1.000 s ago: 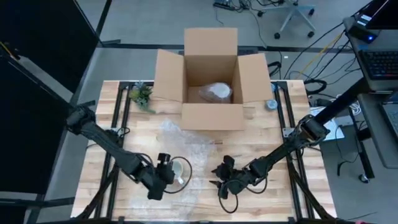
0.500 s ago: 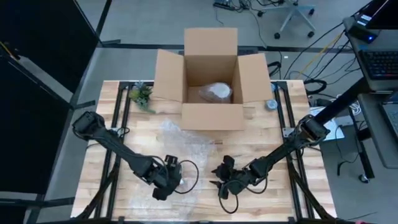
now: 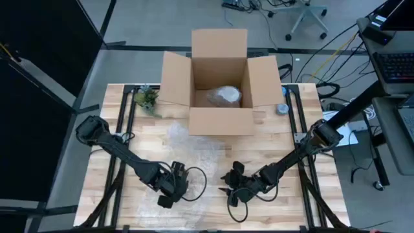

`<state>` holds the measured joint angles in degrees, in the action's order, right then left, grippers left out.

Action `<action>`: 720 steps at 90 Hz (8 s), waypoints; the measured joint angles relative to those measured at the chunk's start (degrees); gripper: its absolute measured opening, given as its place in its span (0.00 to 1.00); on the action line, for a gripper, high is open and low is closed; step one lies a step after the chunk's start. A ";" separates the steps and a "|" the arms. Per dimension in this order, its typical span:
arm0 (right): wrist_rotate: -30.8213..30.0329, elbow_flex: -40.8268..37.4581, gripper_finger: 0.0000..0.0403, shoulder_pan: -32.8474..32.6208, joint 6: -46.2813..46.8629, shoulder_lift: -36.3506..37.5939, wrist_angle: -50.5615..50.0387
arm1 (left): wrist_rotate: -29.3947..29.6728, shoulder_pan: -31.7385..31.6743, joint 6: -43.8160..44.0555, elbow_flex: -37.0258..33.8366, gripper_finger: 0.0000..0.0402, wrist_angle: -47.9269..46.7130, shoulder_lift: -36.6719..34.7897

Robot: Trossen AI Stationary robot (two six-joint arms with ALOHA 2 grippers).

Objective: Wrap mug
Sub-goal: Wrap the orange mug with bubble wrap

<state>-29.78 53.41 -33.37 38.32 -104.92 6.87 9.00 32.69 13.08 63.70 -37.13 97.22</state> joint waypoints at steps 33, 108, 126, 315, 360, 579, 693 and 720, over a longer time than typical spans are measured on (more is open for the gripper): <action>0.04 0.00 0.50 0.00 0.00 0.00 -0.10 | 4.70 -0.67 -0.87 8.36 0.02 -10.93 0.20; 0.22 0.02 0.50 -0.87 0.00 0.02 -1.55 | 2.12 -7.17 -1.48 -0.45 0.02 -2.83 -0.13; 0.21 0.02 0.50 -0.87 0.00 0.02 -1.54 | 2.03 -7.17 -1.42 -0.88 0.03 -1.68 -0.19; -0.11 0.02 0.50 -0.85 2.94 0.02 -1.22 | 13.41 22.37 42.77 9.01 0.33 -22.06 -5.55; 2.71 0.48 0.50 -2.88 3.00 5.96 -1.51 | 14.05 26.71 49.64 -1.49 0.33 -1.08 -5.01; -0.63 2.54 0.50 6.72 -32.05 7.89 0.28 | 29.12 6.90 8.96 26.10 0.00 -25.78 5.89; 1.20 13.82 0.50 7.87 -46.40 -1.81 1.57 | 33.64 -10.21 1.10 12.72 0.00 -19.76 5.73; 1.29 15.28 0.50 8.76 -45.00 -5.03 -1.25 | 33.59 -10.16 1.07 12.72 0.00 -18.77 5.73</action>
<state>-28.49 68.69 -24.61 -6.68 -109.95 5.62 42.59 22.52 14.15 76.42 -55.90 102.96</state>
